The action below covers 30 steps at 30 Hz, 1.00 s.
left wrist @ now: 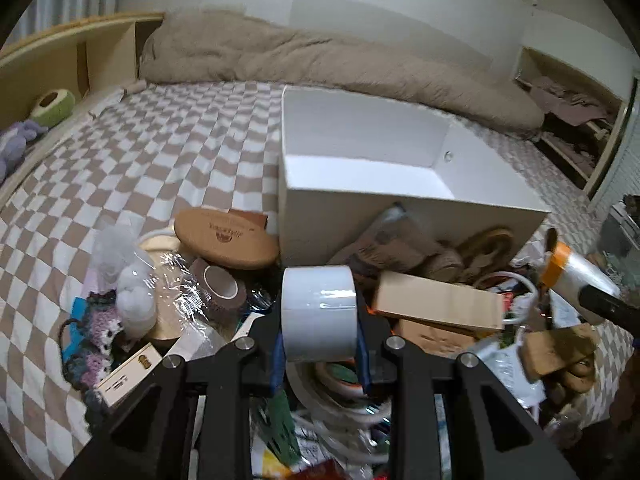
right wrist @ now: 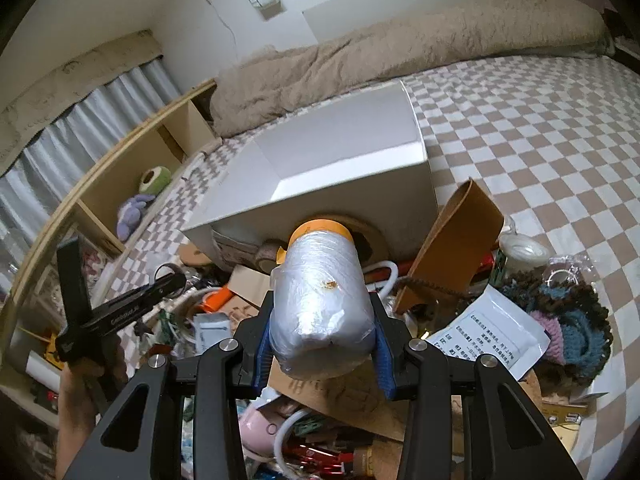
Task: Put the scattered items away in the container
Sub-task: 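Carry the tape roll and wrapped bottle over the white box with both grippers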
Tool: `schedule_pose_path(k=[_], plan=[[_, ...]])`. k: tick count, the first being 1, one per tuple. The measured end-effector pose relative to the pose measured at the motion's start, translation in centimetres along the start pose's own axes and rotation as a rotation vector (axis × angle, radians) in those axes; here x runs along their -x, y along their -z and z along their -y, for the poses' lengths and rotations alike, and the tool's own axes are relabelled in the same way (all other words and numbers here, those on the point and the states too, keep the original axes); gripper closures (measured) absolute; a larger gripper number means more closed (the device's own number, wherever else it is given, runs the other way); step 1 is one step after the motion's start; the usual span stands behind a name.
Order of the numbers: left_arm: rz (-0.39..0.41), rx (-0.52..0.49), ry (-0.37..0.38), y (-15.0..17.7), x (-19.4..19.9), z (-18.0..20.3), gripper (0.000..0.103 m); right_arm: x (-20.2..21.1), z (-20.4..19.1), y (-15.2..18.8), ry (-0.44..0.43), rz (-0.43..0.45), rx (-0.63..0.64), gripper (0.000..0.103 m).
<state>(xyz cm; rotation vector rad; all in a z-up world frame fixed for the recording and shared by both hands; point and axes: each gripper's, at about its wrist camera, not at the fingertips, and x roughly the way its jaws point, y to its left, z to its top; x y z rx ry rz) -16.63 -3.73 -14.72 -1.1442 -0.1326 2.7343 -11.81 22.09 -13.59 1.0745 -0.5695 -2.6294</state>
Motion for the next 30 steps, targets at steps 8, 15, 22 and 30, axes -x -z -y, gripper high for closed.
schedule_pose_path(k=[8, 15, 22, 30], plan=[[0.051, -0.007, 0.02, -1.4, 2.2, 1.1, 0.076, 2.0, -0.8, -1.2, -0.04, 0.051, -0.001, 0.06], [0.126, -0.028, 0.033, -3.9, 4.1, 2.8, 0.076, 2.6, -2.7, -4.7, -0.032, 0.111, 0.059, 0.06], [0.166, -0.065, 0.04, -6.4, 3.8, 4.5, 0.076, 2.0, -4.6, -8.3, -0.014, 0.166, 0.11, 0.06], [0.239, -0.061, 0.085, -9.0, 1.8, 5.7, 0.076, -1.2, -3.5, -11.7, 0.0, 0.178, 0.066, 0.06]])
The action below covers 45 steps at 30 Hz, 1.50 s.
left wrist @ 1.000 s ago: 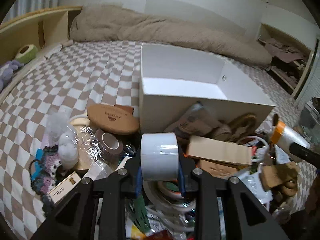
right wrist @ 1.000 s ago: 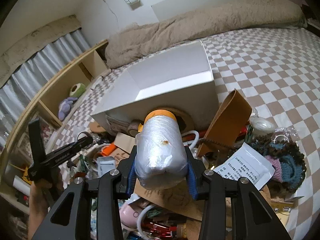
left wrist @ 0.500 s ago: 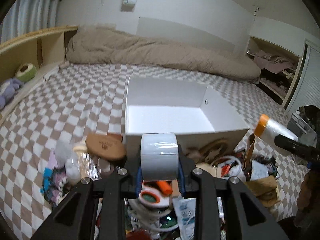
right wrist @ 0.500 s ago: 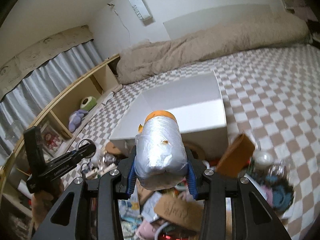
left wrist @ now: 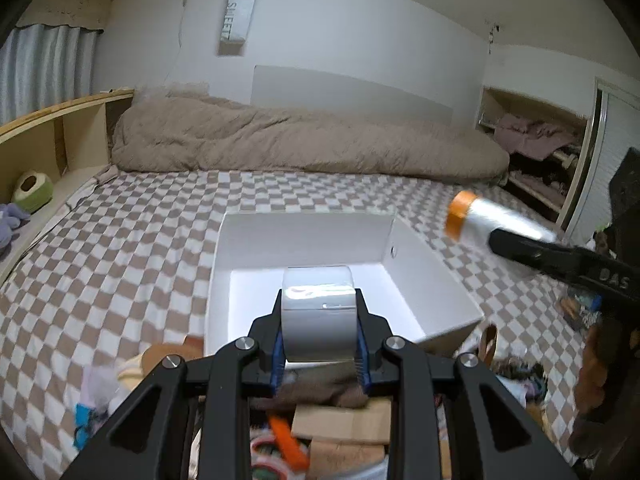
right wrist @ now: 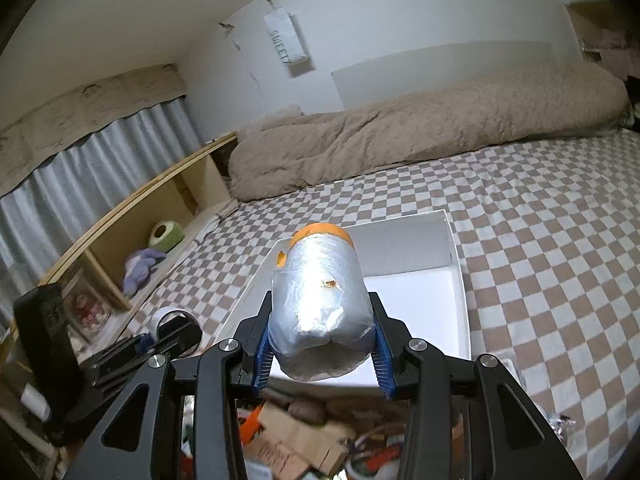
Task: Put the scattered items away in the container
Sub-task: 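Carry the tape roll and wrapped bottle over the white box with both grippers, then open both grippers to drop the tape roll and bottle into the box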
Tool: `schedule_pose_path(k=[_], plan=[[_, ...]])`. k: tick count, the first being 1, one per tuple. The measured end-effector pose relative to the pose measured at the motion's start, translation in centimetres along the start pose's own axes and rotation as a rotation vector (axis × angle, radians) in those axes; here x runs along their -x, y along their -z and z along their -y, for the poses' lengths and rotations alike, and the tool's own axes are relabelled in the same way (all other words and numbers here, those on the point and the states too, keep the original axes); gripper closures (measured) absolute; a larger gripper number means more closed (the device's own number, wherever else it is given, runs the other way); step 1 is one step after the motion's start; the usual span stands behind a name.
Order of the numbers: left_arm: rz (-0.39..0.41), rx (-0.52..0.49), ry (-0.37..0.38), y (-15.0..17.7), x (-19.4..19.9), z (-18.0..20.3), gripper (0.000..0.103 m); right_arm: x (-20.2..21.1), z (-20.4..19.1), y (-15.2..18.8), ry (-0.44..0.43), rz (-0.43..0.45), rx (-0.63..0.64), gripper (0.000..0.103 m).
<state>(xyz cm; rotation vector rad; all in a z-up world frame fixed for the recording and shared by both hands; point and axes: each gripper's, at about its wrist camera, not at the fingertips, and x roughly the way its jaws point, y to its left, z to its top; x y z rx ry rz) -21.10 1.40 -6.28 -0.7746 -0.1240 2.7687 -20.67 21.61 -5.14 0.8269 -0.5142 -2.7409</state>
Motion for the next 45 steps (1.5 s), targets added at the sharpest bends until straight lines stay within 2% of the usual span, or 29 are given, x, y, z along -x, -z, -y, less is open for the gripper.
schedule_pose_path(k=[2, 7, 14, 19, 26, 31, 33, 35, 36, 44, 45], plan=[[0.007, 0.008, 0.0, 0.2, -0.9, -0.2, 0.076, -1.5, 0.9, -0.1, 0.01, -0.017, -0.03, 0.06], [-0.036, 0.025, 0.002, 1.6, -3.6, -0.6, 0.076, -4.7, 3.0, 0.5, 0.007, -0.067, -0.105, 0.06], [-0.063, 0.052, -0.002, 2.8, -4.7, -1.4, 0.076, -7.6, 3.9, 3.0, 0.066, -0.165, -0.116, 0.06], [-0.064, 0.068, -0.006, 3.0, -4.7, -1.8, 0.076, -8.0, 5.1, 3.5, 0.086, -0.174, -0.149, 0.06], [-0.073, 0.081, -0.003, 2.8, -5.0, -1.8, 0.076, -7.7, 5.1, 3.3, 0.055, -0.176, -0.152, 0.059], [-0.091, 0.044, 0.003, 1.9, -5.8, -0.7, 0.076, -7.1, 5.0, 3.2, 0.045, -0.168, -0.147, 0.059], [-0.103, 0.04, 0.004, 1.5, -6.3, -0.5, 0.076, -6.8, 5.1, 3.0, 0.036, -0.162, -0.152, 0.055], [-0.115, 0.043, -0.001, 0.9, -7.0, -0.5, 0.076, -6.3, 4.9, 2.9, 0.038, -0.149, -0.146, 0.039], [-0.124, 0.048, -0.003, 0.8, -7.3, -0.6, 0.076, -6.1, 4.9, 2.9, 0.044, -0.142, -0.142, 0.036], [-0.186, 0.096, -0.046, 0.5, -9.5, -1.5, 0.075, -5.5, 5.0, 2.6, 0.009, -0.134, -0.154, 0.035], [-0.19, 0.106, -0.054, 0.5, -9.7, -1.7, 0.06, -5.4, 5.1, 2.6, 0.003, -0.136, -0.156, 0.035]])
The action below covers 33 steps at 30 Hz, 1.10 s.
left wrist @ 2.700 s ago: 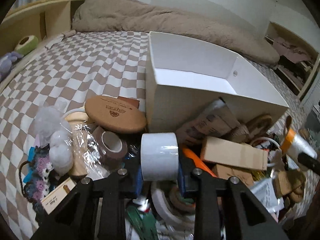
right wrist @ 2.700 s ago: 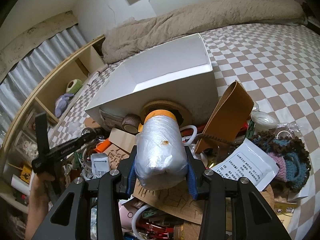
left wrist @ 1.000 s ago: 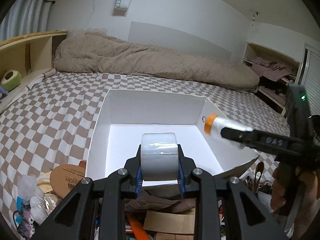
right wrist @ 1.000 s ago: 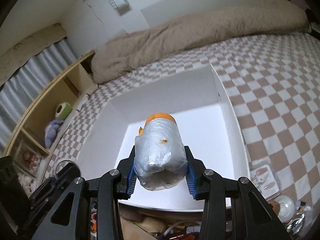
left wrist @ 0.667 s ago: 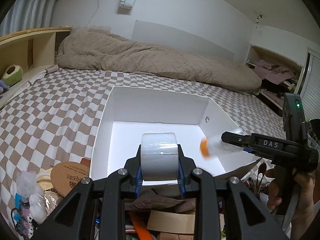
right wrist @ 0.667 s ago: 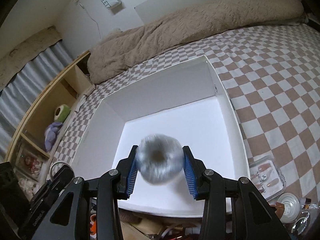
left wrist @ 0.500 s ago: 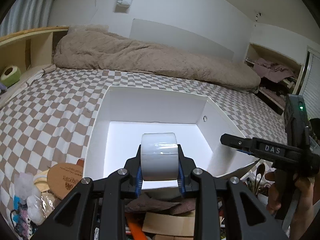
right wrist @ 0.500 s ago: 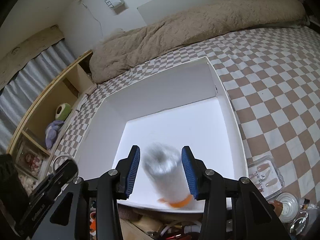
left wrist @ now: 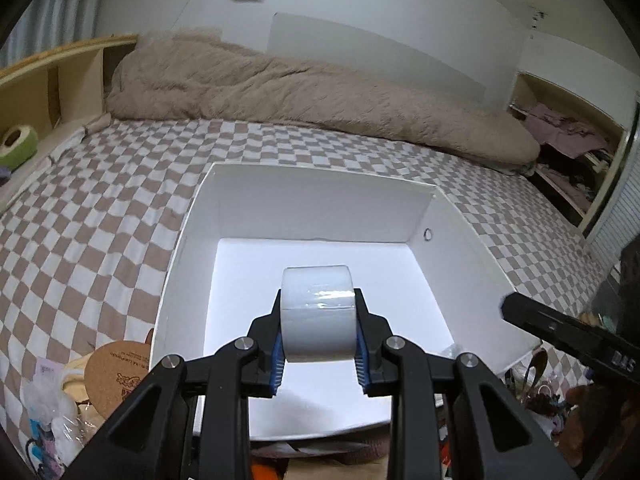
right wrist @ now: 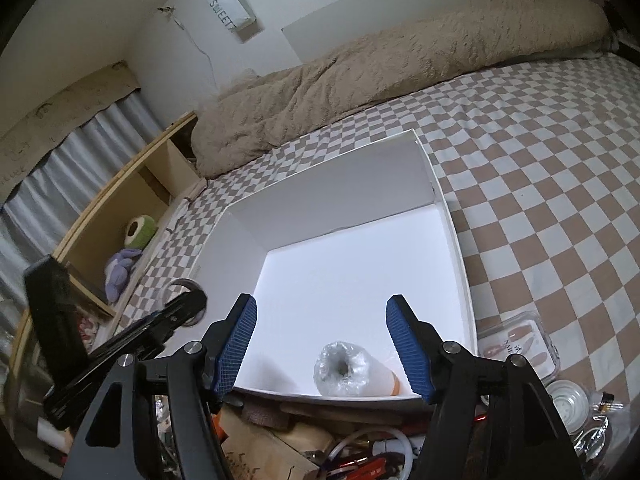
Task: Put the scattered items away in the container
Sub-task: 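Open both grippers to drop the tape roll and bottle into the box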
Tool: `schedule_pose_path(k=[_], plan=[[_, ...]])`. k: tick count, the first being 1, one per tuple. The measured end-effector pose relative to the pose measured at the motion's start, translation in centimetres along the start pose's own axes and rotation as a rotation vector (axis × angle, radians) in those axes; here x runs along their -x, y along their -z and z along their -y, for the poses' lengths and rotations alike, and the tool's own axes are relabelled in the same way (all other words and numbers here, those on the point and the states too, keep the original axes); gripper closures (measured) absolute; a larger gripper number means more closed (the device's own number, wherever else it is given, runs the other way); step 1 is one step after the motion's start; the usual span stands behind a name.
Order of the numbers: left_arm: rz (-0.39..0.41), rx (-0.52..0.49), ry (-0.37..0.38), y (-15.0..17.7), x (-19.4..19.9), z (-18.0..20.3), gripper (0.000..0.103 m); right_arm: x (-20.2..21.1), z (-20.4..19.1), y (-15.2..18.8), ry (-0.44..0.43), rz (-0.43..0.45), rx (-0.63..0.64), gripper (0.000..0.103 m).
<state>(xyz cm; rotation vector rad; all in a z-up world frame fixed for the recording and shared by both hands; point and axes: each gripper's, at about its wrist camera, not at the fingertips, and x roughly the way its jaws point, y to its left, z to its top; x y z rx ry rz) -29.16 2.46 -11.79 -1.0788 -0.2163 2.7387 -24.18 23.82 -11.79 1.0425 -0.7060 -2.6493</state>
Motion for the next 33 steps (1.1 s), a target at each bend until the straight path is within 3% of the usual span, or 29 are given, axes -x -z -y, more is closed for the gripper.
schedule_pose_path(k=[1, 3, 18, 22, 27, 29, 30, 33], plan=[[0.003, 0.007, -0.009, 0.0, 0.0, -0.1, 0.031, 0.1, 0.1, 0.0, -0.007, -0.002, -0.003, 0.035], [0.032, 0.016, -0.031, 0.0, 0.3, -0.1, 0.01, 0.2, 0.1, 0.1, -0.012, -0.001, -0.004, 0.035], [0.032, -0.031, -0.114, 0.4, 1.8, 0.5, 0.001, 0.8, -0.5, 0.2, -0.028, 0.002, 0.003, 0.033], [0.015, -0.067, -0.135, 0.9, 2.2, 0.8, 0.001, 1.2, -0.9, 0.4, -0.024, 0.016, 0.027, 0.018], [0.037, -0.103, -0.125, 1.4, 3.6, 1.4, 0.001, 1.4, -1.2, 0.6, 0.017, 0.02, 0.049, 0.018], [0.048, -0.099, -0.112, 1.4, 4.3, 1.4, 0.001, 1.4, -1.4, 0.8, 0.027, 0.011, 0.06, 0.002], [0.056, -0.099, -0.107, 1.4, 4.6, 1.5, 0.001, 1.5, -1.5, 1.0, 0.033, 0.014, 0.068, 0.0], [0.084, -0.104, -0.1, 1.4, 6.0, 1.7, 0.0, 2.1, -2.2, 1.3, 0.067, 0.035, 0.118, 0.0]])
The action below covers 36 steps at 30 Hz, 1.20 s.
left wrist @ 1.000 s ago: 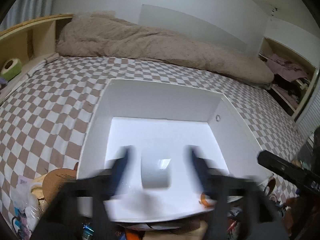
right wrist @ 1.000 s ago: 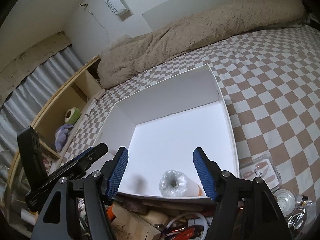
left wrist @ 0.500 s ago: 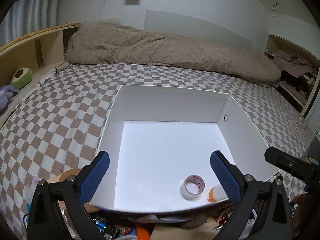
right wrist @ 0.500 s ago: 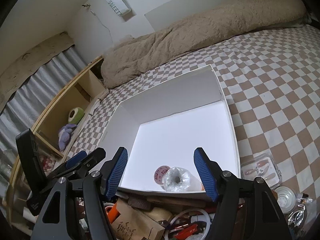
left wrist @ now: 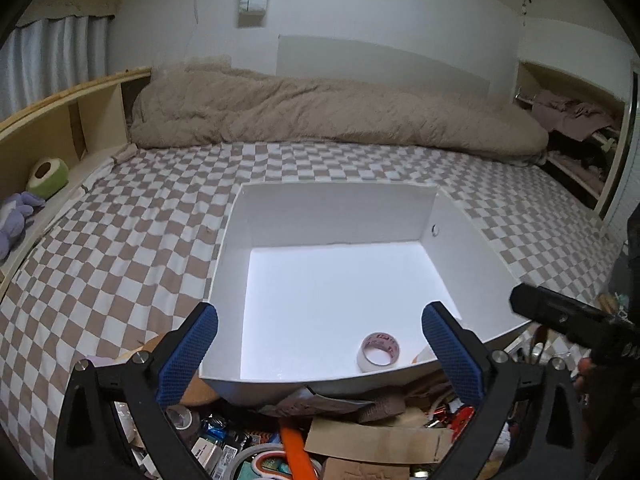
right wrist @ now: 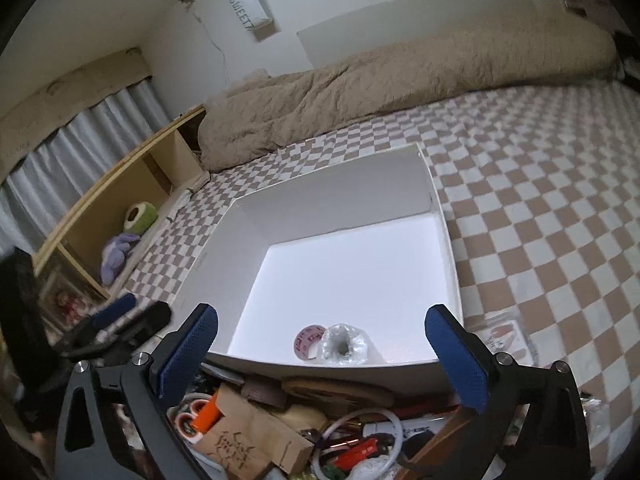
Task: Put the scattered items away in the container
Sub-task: 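Withdraw both grippers from the box back toward the clutter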
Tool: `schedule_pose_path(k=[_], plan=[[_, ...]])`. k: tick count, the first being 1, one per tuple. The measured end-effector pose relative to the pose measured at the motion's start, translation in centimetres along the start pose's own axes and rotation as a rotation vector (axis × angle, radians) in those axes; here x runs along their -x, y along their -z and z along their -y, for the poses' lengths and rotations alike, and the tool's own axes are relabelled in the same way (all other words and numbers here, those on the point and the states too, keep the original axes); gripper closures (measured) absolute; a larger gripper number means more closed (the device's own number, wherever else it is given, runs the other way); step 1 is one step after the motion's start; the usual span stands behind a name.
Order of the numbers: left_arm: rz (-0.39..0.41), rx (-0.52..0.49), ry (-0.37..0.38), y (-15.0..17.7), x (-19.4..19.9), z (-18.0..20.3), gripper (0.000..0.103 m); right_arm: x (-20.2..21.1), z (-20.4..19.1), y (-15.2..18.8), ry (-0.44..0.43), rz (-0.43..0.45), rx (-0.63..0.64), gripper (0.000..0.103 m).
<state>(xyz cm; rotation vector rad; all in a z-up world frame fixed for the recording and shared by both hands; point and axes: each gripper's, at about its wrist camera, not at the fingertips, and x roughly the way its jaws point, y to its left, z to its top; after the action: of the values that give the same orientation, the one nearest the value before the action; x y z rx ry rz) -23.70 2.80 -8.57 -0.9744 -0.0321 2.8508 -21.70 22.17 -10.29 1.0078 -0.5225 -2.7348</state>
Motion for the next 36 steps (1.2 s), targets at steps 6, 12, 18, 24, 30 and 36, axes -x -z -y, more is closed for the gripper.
schedule_pose_path(k=[6, 12, 18, 24, 30, 36], plan=[[-0.004, 0.017, 0.033, 0.4, 1.8, -0.5, 0.0, 1.2, -0.8, 0.5, 0.005, 0.043, 0.019, 0.0], [0.005, 0.039, 0.012, 1.4, 3.0, -1.4, 0.0, 2.5, -0.7, 1.0, -0.008, 0.081, 0.003, 0.0], [0.017, 0.062, 0.009, 2.2, 4.2, -2.6, 0.0, 3.3, -0.7, 1.6, 0.016, 0.091, 0.015, 0.0], [0.027, 0.091, 0.025, 3.0, 5.4, -3.8, 0.0, 4.3, -0.6, 2.2, 0.032, 0.098, 0.031, 0.0], [0.043, 0.109, 0.026, 3.9, 6.1, -4.9, 0.0, 5.0, -0.3, 3.6, 0.046, 0.107, 0.035, 0.0], [0.054, 0.14, 0.019, 4.6, 6.5, -6.4, 0.0, 5.0, 0.6, 5.2, 0.065, 0.082, 0.01, 0.0]])
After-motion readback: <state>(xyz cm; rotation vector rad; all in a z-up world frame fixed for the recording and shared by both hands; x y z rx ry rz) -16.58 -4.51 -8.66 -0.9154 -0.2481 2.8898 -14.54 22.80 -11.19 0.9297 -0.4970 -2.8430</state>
